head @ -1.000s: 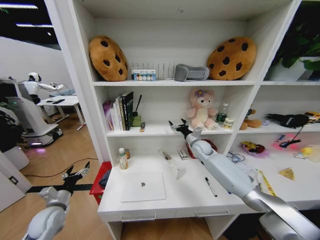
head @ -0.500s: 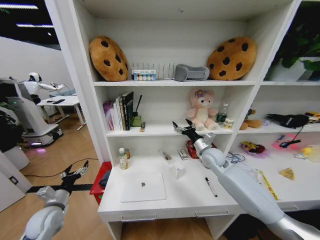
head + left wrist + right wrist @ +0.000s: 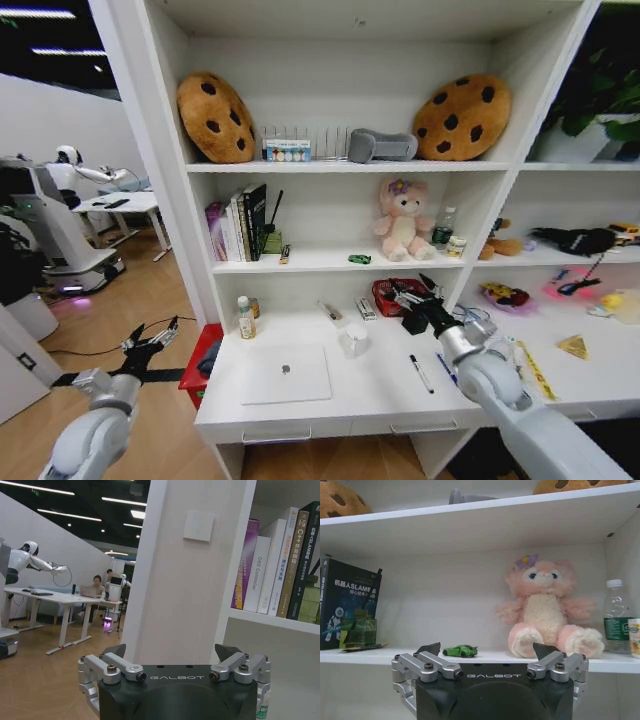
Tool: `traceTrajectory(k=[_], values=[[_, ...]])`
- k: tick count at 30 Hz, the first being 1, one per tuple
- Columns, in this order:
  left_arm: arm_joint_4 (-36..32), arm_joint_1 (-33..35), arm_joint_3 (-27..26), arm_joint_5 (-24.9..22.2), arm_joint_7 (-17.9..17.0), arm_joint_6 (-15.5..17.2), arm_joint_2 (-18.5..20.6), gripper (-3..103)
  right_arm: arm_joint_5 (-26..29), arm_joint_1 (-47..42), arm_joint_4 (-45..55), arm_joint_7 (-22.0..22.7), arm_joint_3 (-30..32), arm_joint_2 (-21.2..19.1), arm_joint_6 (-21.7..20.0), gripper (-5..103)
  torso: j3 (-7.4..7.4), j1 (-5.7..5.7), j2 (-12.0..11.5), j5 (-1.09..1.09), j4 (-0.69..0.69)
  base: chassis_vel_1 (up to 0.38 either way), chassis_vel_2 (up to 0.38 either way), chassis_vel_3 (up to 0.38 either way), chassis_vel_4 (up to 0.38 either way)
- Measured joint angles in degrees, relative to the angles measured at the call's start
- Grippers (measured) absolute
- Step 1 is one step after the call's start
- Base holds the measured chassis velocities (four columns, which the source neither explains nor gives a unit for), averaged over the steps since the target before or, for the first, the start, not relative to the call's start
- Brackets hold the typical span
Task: Organize the objects on the table.
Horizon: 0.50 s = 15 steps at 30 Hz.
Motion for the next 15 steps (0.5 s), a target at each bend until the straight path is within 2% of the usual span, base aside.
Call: traceTrajectory(k=[4, 7, 9, 15], values=[[-0.27, 0.73, -0.25, 2.37, 0.0, -0.95, 0.87, 100, -1.57, -4.18, 0.61, 0.0, 3.18, 0.97, 0.92, 100, 0.0, 0.0, 0.0, 0.0, 0.01, 0.0, 0.0, 0.0, 0.0], [0.03, 1.21, -0.79, 8.4, -0.32, -2.97, 1.64, 100, -2.54, -7.87, 0.68, 0.28, 5.79, 2.05, 1.76, 100, 0.0, 0.0, 0.0, 0.0, 0.0, 0.0, 0.0, 0.0, 0.0], [0.09, 1.46, -1.04, 10.23, -0.53, -3.56, 1.78, 100, -3.08, -9.43, 0.37, 0.46, 6.76, 2.81, 1.98, 100, 0.0, 0.0, 0.0, -0.01, 0.01, 0.0, 0.0, 0.0, 0.0], [0.09, 2.06, -1.79, 12.69, -1.05, -4.52, 1.4, 100, -5.27, -13.94, -1.73, 0.66, 8.26, 5.59, 3.14, 100, 0.0, 0.0, 0.0, -0.01, 0.0, 0.0, 0.0, 0.0, 0.0]])
